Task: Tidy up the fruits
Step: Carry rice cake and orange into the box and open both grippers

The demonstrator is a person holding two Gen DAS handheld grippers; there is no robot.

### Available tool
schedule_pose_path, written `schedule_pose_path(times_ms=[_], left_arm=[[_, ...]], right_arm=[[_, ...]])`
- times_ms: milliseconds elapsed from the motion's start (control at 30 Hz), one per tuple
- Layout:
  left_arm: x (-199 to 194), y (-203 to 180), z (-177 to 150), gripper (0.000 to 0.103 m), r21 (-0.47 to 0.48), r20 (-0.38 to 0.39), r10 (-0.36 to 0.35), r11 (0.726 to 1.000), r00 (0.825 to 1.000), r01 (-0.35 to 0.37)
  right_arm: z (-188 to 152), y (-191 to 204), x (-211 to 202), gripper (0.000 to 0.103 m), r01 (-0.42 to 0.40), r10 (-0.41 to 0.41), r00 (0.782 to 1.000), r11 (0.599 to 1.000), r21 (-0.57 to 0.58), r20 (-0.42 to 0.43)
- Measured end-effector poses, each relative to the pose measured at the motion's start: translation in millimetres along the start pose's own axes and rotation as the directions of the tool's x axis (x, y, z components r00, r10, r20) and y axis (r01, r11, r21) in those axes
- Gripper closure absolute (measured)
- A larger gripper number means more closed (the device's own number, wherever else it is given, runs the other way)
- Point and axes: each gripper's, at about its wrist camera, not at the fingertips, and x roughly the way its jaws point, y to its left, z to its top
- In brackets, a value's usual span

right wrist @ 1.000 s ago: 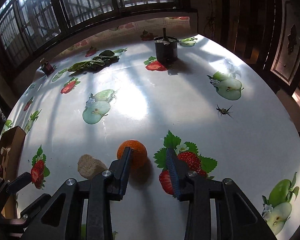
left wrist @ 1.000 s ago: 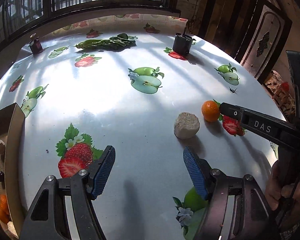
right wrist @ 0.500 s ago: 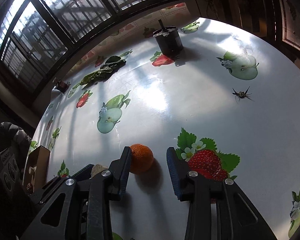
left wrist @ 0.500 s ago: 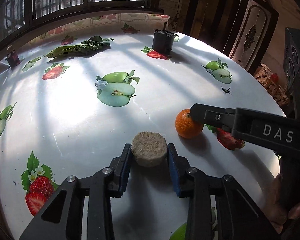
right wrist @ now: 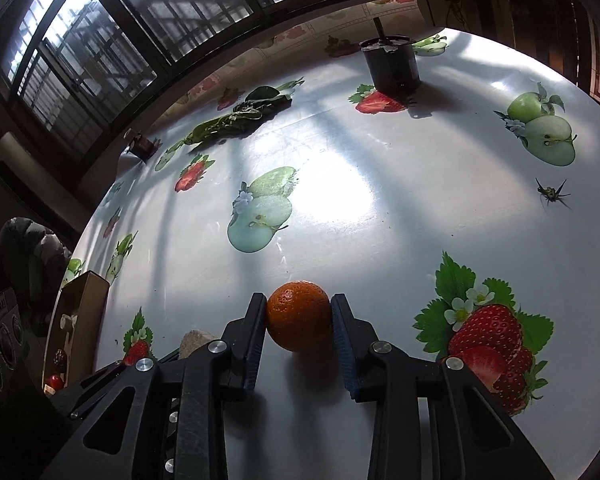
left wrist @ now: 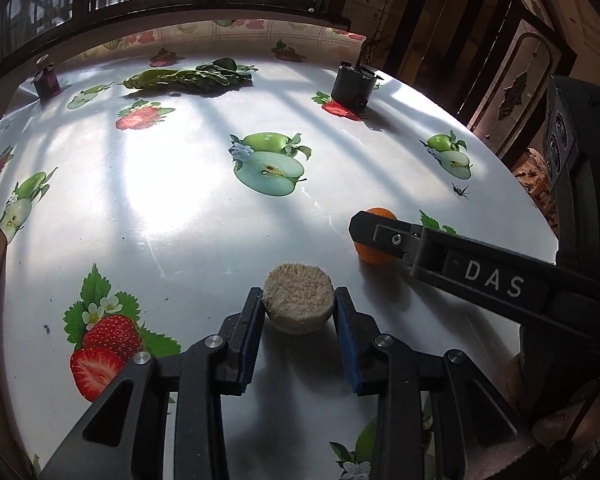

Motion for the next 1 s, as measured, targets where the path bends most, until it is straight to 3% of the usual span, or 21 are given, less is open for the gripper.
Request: schedule_pose_path(times_ms=[267,400,533,700,833,1000], left_arm=[[-85.7,54.9,-22.6,0.069,-0.122,0.086,0.03,0.992,0.996,-0.02],[-130.3,111.1,-40.1,0.069,-0.211,0.124,0.14,0.971,0.982,-0.112],[-158.9,175.0,-58.2,0.069,-0.295,0.11,0.292,0.923,0.95,-0.249],[-170.9,236.6,-79.9,0.069,-0.364,0.042,0.414,0.854,0.909,-0.372],[-170.0,264.8,-92.5,0.069,-0.394,0.008,0.428,0.832,0.904,-0.391],[-171.8,274.3,-97.9,0.069,-0.415,0.017,0.428,0.825,0.904,-0.383]], right_arm=[[-6.5,30.9,-35.0,0.068,-0.028,0.03,0.999,0.999,-0.041,0.041],[-15.0,76.2,-46.7,0.068,-0.085,0.09,0.995,0.99,-0.113,0.037],[-30.3,136.5,-38.6,0.068,-0.166,0.165,0.986,0.967,-0.196,-0.02],[-59.1,214.2,-9.0,0.068,-0.239,0.214,0.97,0.923,-0.302,-0.113],[-79.2,263.4,19.9,0.068,-0.266,0.218,0.961,0.894,-0.36,-0.169],[-98.0,301.6,47.3,0.068,-0.208,0.145,0.975,0.862,-0.463,-0.168]])
